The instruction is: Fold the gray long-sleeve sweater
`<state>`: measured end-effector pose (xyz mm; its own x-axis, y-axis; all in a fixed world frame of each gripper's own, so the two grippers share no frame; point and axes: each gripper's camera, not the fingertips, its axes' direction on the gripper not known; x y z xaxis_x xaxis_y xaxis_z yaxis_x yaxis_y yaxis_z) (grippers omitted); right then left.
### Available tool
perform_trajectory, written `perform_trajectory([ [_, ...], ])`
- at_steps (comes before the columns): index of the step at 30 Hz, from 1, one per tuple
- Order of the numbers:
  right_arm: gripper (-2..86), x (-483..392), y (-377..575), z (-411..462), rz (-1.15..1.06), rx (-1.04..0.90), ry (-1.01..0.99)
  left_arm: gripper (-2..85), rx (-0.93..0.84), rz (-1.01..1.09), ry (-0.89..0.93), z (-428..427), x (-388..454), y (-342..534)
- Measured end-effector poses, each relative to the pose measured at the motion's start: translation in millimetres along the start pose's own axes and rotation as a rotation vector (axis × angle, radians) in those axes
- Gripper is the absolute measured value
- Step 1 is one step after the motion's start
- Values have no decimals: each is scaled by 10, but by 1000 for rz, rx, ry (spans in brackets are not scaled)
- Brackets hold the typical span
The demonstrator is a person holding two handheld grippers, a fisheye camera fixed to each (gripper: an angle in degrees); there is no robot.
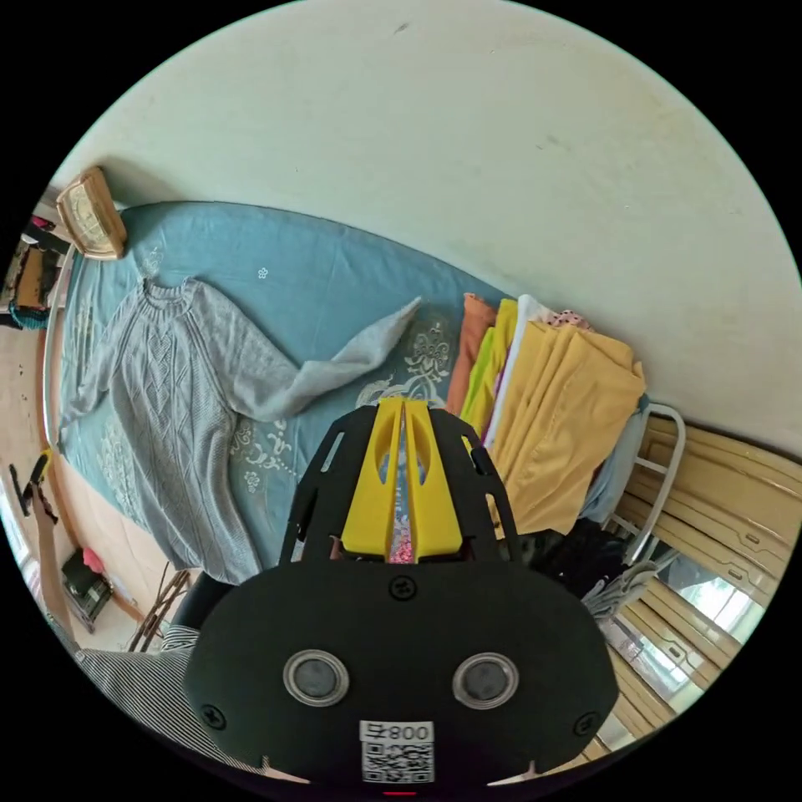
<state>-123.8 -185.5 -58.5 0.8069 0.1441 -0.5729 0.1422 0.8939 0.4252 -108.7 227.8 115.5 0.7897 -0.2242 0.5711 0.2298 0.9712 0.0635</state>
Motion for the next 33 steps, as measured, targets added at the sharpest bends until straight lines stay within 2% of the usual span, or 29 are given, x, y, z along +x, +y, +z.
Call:
perform_trajectory([
  [2, 8, -224, 173, 304, -44, -16, -119, 80, -170, 4, 112, 692, 81, 408],
  [5, 25, -734, 588, 1014, -132, -160, -275, 92, -361, -32, 239, 1440, 199, 954],
  [10, 56, -1522, 1438, 2196, -161, -449, -485, 100, -523, -54, 189, 2079, 359, 1487],
  [14, 59, -1852, 1835, 2689, -151, -556, -523, 93, -548, -117, 203, 2331, 435, 1634],
  [18, 61, -2009, 2098, 3121, -117, -650, -512, 61, -577, -59, 160, 2338, 639, 1661],
  [22, 56, -2012, 2187, 3256, -106, -627, -511, 37, -519, 41, 65, 1900, 842, 1815],
  [25, 57, -1960, 2261, 3307, -115, -608, -503, 30, -449, -54, -14, 1548, 686, 2036],
  [29, 63, -1859, 2425, 3411, -96, -609, -519, 18, -411, -198, -4, 1439, 614, 2309],
  [31, 68, -1800, 2532, 3476, -70, -600, -552, 10, -426, -191, -71, 1435, 754, 2347],
  [33, 70, -1784, 2599, 3524, -62, -588, -573, 7, -446, -152, -66, 1433, 916, 2367],
])
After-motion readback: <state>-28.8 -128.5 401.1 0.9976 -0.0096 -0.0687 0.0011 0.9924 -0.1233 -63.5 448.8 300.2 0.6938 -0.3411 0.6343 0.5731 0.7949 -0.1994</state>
